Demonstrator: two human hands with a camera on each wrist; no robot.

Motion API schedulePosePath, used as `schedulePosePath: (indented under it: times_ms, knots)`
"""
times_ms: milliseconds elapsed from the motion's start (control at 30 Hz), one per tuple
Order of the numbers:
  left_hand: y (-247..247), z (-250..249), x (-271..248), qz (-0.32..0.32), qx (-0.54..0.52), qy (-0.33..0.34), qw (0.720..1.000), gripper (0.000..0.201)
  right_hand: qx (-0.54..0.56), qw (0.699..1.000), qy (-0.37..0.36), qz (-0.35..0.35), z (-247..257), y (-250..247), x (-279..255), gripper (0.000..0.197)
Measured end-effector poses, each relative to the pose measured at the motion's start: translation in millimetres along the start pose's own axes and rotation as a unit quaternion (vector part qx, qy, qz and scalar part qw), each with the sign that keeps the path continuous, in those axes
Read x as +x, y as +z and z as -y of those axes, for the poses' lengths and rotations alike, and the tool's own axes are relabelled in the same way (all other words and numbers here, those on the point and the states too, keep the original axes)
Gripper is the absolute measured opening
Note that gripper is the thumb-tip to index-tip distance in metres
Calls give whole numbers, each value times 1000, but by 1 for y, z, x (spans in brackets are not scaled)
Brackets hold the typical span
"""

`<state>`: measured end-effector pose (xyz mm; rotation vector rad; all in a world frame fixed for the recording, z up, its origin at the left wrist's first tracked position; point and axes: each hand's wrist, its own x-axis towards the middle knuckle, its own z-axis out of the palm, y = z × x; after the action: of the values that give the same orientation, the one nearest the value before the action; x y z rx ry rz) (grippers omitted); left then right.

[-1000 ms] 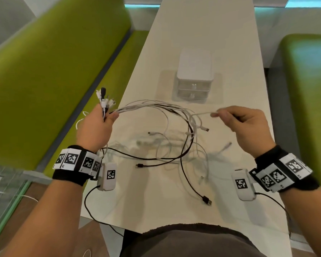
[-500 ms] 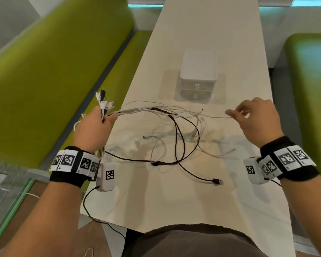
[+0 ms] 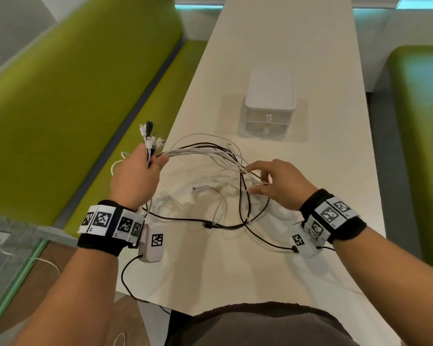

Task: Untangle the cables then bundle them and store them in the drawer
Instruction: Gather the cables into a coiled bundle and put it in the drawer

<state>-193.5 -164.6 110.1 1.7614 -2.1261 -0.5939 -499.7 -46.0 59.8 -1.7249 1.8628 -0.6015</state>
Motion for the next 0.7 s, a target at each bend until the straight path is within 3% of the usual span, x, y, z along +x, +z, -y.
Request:
schedulePosePath:
  times_ms: [133, 200, 267, 367, 467, 500, 567, 633, 700]
  knots:
    - [-11, 17, 3, -3, 24, -33, 999, 34, 19, 997, 44, -56, -6, -12, -11, 10]
    - [-11, 15, 0, 5, 25, -32, 999, 33, -65, 995, 55, -53, -15, -19, -14, 37]
    - [-7, 12, -2, 12, 17, -24, 999, 33, -81, 994, 51, -60, -17, -27, -15, 45]
    - [-6, 15, -2, 2, -2, -30, 1000, 34, 84, 984, 112, -106, -18, -44, -21, 33]
    - [-9, 21, -4, 4, 9, -46, 999, 34, 239, 916, 204, -250, -30, -57, -26, 24]
    - [-10, 22, -5, 8, 10, -42, 999, 34, 276, 889, 244, -273, -35, -61, -28, 32]
    - [-12, 18, -9, 15, 3, -26, 1000, 33, 301, 862, 311, -263, -44, -64, -29, 74]
    - [-13, 12, -11, 19, -10, -11, 1000, 31, 242, 882, 329, -237, -51, -67, -30, 113]
    - [-15, 4, -14, 25, -11, 8, 1000, 32, 179, 909, 290, -240, -48, -69, -29, 125]
